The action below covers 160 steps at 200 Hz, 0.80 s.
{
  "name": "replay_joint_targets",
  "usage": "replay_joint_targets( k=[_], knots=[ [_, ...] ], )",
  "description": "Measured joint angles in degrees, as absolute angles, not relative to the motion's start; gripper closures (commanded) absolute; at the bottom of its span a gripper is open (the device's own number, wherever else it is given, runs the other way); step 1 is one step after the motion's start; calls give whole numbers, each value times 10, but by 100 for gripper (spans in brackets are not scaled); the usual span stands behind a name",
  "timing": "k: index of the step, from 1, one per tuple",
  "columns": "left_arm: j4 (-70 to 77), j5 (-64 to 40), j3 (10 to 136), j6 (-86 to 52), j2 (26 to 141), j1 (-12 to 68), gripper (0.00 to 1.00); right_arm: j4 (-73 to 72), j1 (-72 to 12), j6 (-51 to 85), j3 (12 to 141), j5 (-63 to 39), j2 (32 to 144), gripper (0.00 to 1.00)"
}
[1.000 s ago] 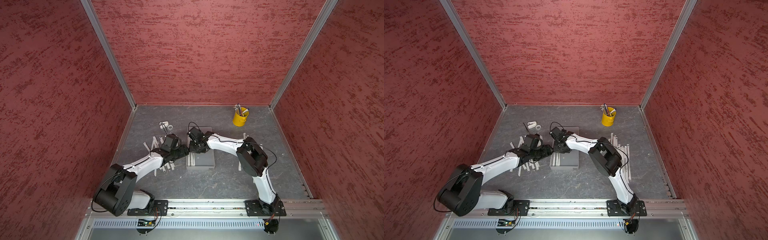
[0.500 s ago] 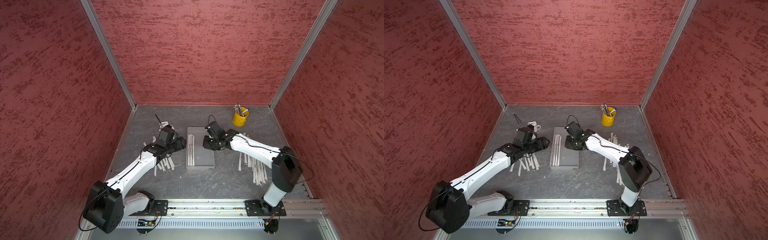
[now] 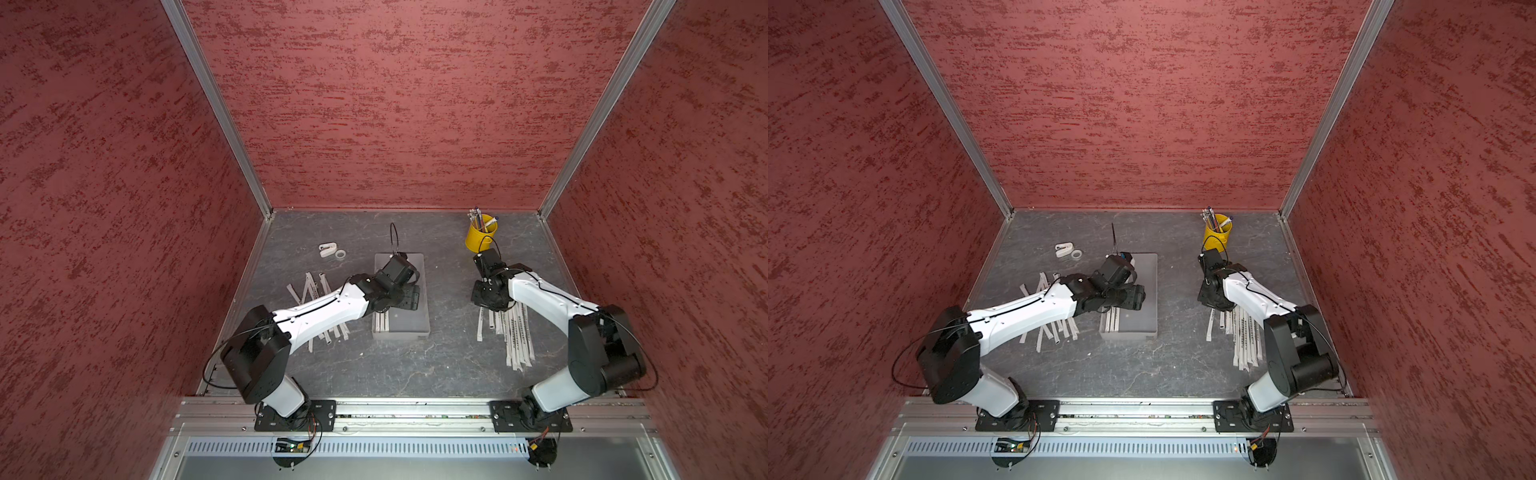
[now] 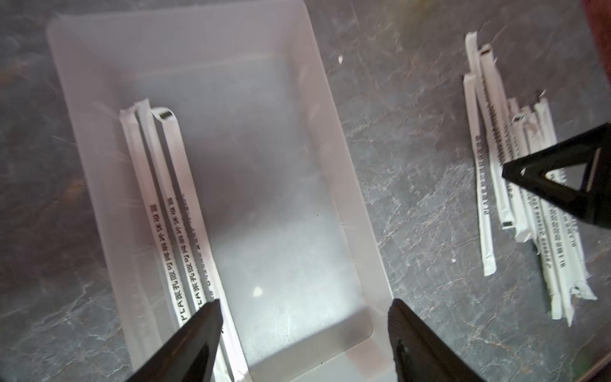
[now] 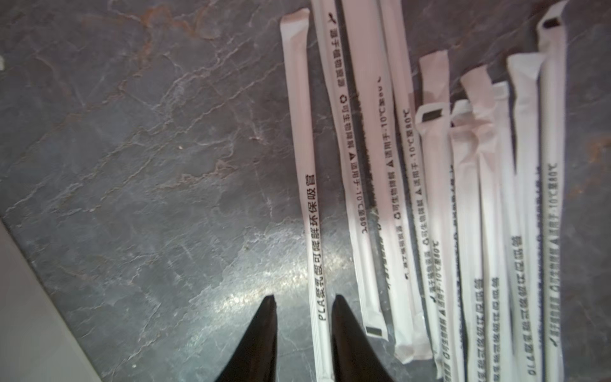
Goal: Put the straws into the storage box
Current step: Pick up the straw from the center of the board.
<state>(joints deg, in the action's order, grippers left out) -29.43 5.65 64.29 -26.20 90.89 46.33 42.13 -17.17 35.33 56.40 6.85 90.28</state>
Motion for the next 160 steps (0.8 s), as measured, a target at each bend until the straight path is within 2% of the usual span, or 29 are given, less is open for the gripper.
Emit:
replay_joint_targets(
  k=[25,59,105,135,160],
  knots=[
    [-295,46,637,-265,915,457,17,395,-167,353,562,69,942,71],
    [-287,30,627,-272,911,442,18,366,-158,353,543,69,960,78],
    [-275,11,604,-283,887,417,18,335,-157,349,538,67,962,97],
    [-265,-3,557,-298,818,354,18,356,-184,346,540,67,936,98],
    [-266,-3,519,-303,743,277,19,404,-259,359,590,63,889,98]
  ],
)
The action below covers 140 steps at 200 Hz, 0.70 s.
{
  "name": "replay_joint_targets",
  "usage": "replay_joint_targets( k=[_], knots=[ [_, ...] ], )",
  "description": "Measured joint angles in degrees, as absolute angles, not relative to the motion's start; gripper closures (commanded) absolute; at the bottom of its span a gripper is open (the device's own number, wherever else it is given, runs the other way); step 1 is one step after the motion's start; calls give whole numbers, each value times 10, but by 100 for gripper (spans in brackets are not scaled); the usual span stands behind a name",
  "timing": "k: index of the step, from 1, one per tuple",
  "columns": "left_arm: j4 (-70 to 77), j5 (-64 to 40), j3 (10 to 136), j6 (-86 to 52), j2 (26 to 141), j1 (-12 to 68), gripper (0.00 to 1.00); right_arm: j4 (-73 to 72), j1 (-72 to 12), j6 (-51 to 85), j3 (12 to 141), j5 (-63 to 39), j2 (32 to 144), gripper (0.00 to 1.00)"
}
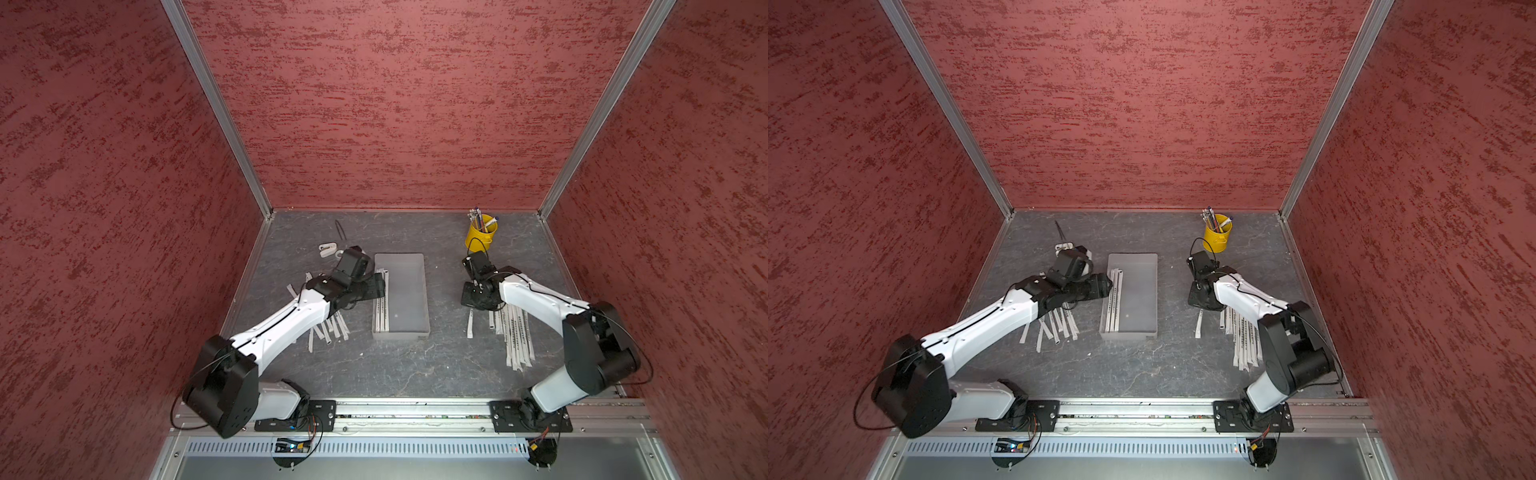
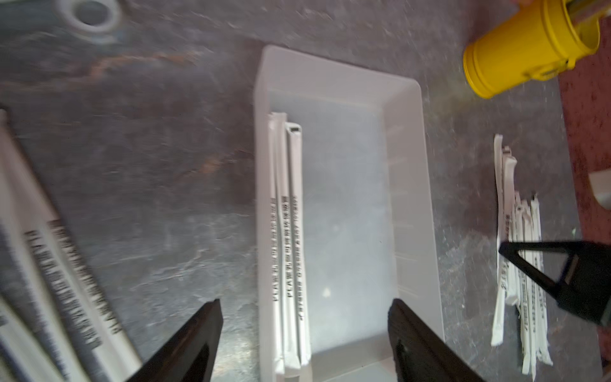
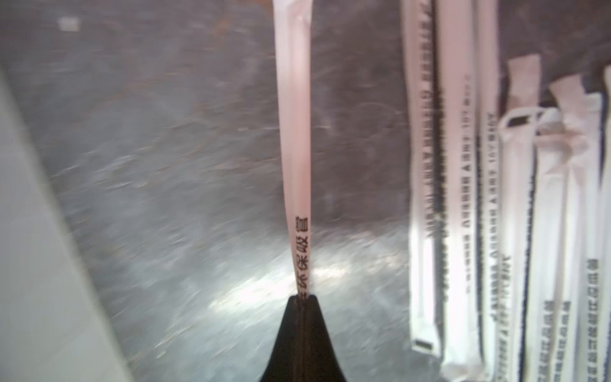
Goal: Put the straws into the storage box
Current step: Pick up the straw from the center of the board, then place the straw in the storage box.
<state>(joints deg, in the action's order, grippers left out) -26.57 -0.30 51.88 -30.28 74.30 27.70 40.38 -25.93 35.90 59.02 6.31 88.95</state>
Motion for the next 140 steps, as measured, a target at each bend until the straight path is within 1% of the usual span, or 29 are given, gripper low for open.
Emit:
replay_joint_targets(
  k=[14,29,55,75,101,140],
  knots=[
    [-266,-6,505,-303,716,240,19,409,-314,373,648,57,881,98],
    [-270,-16,501,-303,710,219,19,398,-363,390,705,47,890,98],
    [-269,-44,491,-313,718,215,19,358,-425,416,789,28,959,98],
    [-260,-65,472,-327,719,217,19,336,-444,431,830,21,1037,98],
    [-250,-79,449,-342,728,224,19,325,-457,446,841,7,1118,98],
    [-235,-88,434,-354,739,235,19,324,-468,464,851,-6,1180,98]
  ],
)
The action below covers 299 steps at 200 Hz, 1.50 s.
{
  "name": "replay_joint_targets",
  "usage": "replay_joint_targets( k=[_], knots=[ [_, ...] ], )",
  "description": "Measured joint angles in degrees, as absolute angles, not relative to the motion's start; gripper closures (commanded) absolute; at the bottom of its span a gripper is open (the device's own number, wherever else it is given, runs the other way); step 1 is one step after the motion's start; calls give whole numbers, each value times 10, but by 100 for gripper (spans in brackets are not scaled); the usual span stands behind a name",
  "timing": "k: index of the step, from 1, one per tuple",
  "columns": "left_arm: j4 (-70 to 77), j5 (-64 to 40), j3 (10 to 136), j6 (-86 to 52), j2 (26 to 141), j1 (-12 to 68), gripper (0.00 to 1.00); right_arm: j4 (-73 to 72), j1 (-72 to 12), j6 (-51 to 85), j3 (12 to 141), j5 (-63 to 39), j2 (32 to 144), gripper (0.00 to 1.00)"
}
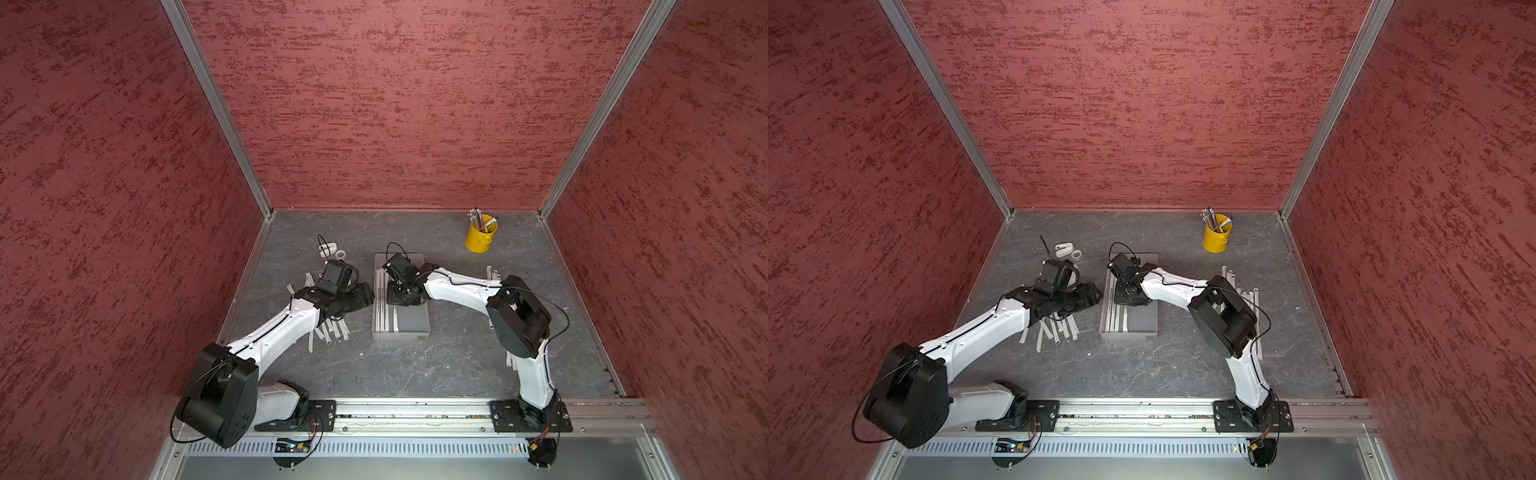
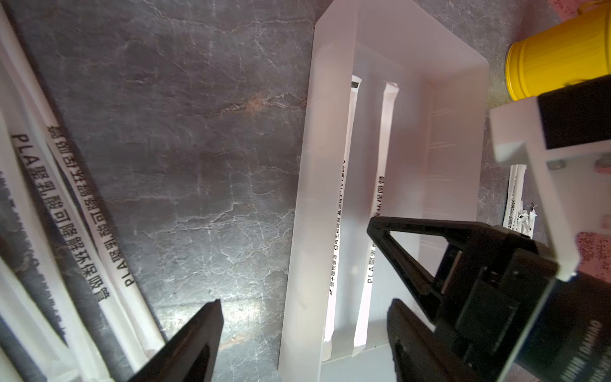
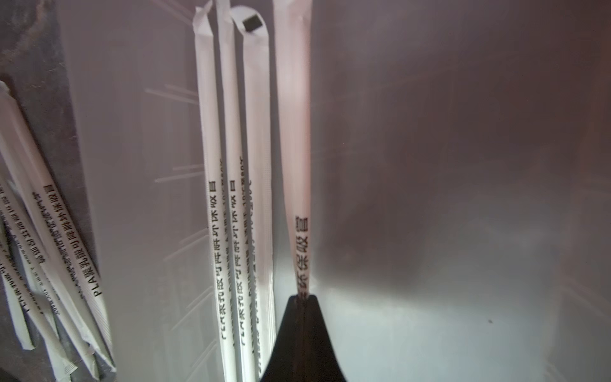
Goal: Put the straws into the storage box
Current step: Place the straw in the storage box, then pick up the straw from the center of the board.
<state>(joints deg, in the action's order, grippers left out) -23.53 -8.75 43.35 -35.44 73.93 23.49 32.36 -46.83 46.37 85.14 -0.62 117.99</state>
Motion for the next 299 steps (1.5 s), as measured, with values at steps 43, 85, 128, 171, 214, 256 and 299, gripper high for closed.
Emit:
replay_joint_targets(
  k=[43,85,128,171,214,256,299],
  knots=[
    [-226,-88,432,-356,740,235,19,316,-470,469,870,-14,1200,98],
    [-222,-87,431,-358,740,235,20,316,-470,470,872,-14,1210,95],
    [-225,-71,431,-366,733,235,23,314,-470,472,877,-15,1214,90],
    [-244,-49,432,-368,710,227,24,313,-470,477,877,-17,1213,81],
    [-343,-22,462,-362,688,181,26,329,-470,478,866,-20,1148,73],
    [-379,-19,467,-352,695,149,36,325,-471,477,827,-14,1025,76],
    [-370,-29,466,-347,755,146,42,326,-471,478,776,-8,1017,79]
  ],
)
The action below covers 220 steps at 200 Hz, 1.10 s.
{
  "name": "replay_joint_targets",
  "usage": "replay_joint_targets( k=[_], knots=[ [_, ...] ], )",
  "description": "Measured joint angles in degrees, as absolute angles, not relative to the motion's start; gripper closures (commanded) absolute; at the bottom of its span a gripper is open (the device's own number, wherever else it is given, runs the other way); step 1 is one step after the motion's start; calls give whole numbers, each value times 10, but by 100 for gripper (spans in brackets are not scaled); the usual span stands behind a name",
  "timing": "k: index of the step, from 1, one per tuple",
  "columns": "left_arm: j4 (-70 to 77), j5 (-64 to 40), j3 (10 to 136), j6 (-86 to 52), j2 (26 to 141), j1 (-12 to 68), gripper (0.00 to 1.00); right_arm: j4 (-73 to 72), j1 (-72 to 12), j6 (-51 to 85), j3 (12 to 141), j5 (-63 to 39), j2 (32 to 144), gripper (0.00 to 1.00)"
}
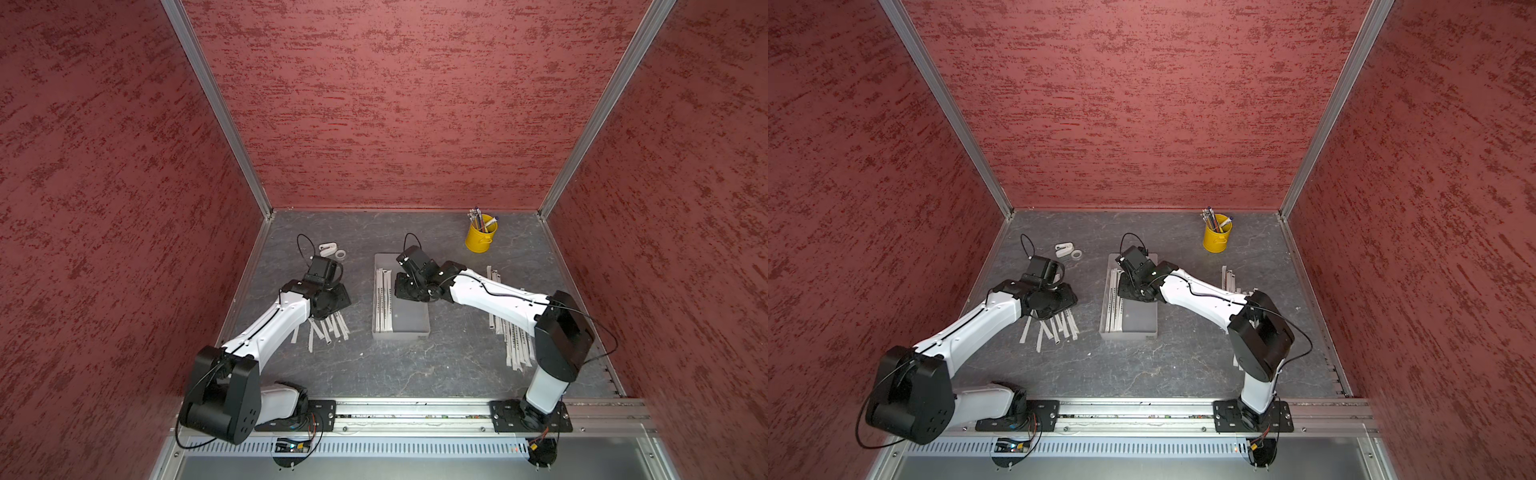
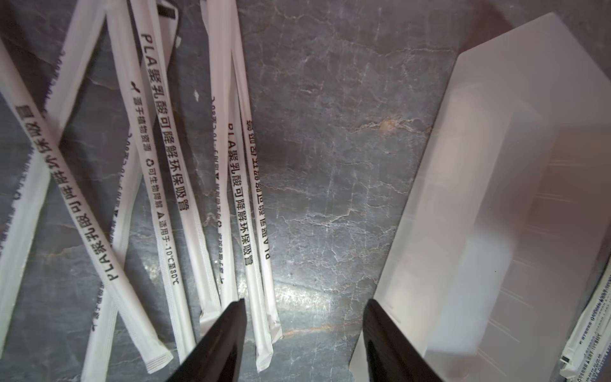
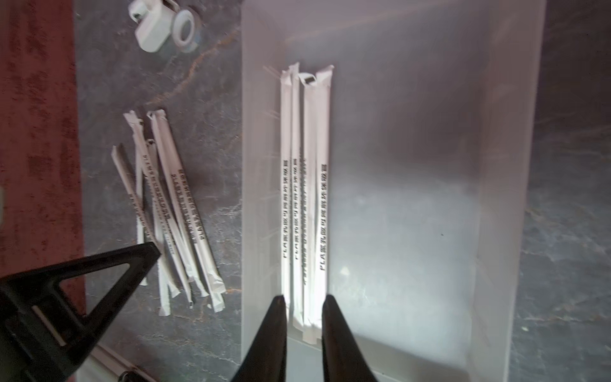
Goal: Put the straws into the storage box
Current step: Pick up the straw from the center of the board.
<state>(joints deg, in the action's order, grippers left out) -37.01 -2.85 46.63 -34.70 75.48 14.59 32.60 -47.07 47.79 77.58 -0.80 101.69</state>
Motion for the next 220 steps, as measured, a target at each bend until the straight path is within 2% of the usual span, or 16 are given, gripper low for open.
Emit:
replay_joint_targets(
  k=[32,57,91,128,168,220],
  knots=[
    [-371,-25,467,-334,768,141,43,331,-467,475,756,2,1016,84],
    [-368,-26,480,-327,768,158,38,335,-446,465,717,7,981,83],
    [-349,-34,496,-324,768,196,34,375,-353,430,663,31,900,82],
    [-347,-33,495,-322,783,187,34,409,-245,385,620,68,847,79],
    [-342,-40,495,-317,784,197,26,413,-158,335,601,84,888,76],
    [-315,-60,497,-321,794,251,23,394,-126,299,613,96,976,76]
  ],
)
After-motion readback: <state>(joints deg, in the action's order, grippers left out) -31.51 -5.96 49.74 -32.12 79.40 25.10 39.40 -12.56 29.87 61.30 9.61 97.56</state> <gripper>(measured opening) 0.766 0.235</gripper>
